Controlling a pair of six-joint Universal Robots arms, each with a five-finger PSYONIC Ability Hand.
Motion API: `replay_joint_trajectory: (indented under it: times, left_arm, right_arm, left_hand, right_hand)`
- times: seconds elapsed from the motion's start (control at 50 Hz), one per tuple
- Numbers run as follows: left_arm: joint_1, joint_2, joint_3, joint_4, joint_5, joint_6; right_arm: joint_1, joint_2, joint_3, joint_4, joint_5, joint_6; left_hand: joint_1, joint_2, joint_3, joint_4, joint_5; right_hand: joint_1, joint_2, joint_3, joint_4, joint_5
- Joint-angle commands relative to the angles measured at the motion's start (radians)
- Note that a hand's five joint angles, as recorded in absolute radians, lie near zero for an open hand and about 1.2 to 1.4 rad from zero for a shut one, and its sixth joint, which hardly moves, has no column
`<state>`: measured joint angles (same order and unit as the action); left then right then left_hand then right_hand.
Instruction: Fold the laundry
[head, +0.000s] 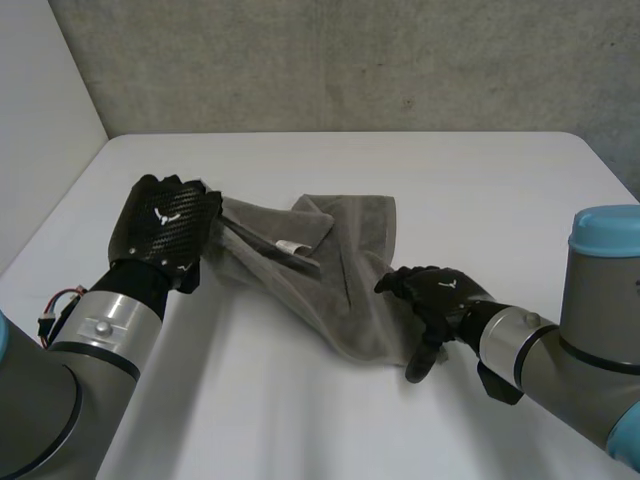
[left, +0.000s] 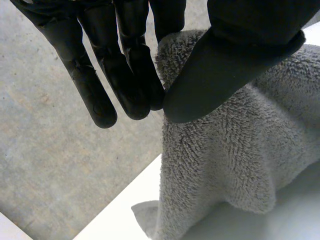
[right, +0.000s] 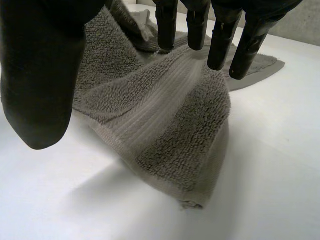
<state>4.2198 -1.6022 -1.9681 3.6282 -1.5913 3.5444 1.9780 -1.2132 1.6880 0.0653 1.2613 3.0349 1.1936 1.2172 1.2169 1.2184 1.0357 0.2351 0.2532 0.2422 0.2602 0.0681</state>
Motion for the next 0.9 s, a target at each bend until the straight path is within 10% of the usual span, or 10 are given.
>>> replay_joint_trajectory:
  times: [0.02, 0.64, 0.76, 0.84, 0.9]
  left_arm:
    - [0.002, -0.001, 0.012, 0.001, -0.001, -0.001]
    - [0.003, 0.002, 0.066, 0.000, -0.006, -0.065]
    - [0.012, 0.004, 0.074, -0.013, -0.006, -0.121]
    - [0.015, 0.002, 0.072, -0.019, -0.006, -0.124]
    - [0.020, 0.002, 0.068, -0.019, -0.006, -0.122]
  right_arm:
    - [0.011, 0.018, 0.022, -0.054, -0.002, 0.044]
    - [0.150, 0.190, -0.053, -0.229, 0.059, 0.168]
    - [0.150, 0.236, -0.111, -0.231, 0.112, 0.166]
    - [0.136, 0.219, -0.129, -0.229, 0.165, 0.166]
    - [0.113, 0.148, -0.133, -0.228, 0.182, 0.166]
  left_hand:
    - [0.203, 0.179, 0.179, 0.178, 0.186]
    - [0.203, 0.179, 0.179, 0.178, 0.186]
    - [0.203, 0.179, 0.179, 0.178, 0.186]
    - [0.203, 0.179, 0.179, 0.178, 0.186]
    - [0.203, 0.179, 0.179, 0.178, 0.186]
  right_hand:
    - [-0.053, -0.071, -0.060, -0.078, -0.061]
    - [0.067, 0.049, 0.060, 0.042, 0.060]
    - [0.443, 0.425, 0.436, 0.418, 0.435]
    - [1.159, 1.141, 1.152, 1.133, 1.151]
    - [1.161, 1.143, 1.154, 1.136, 1.154]
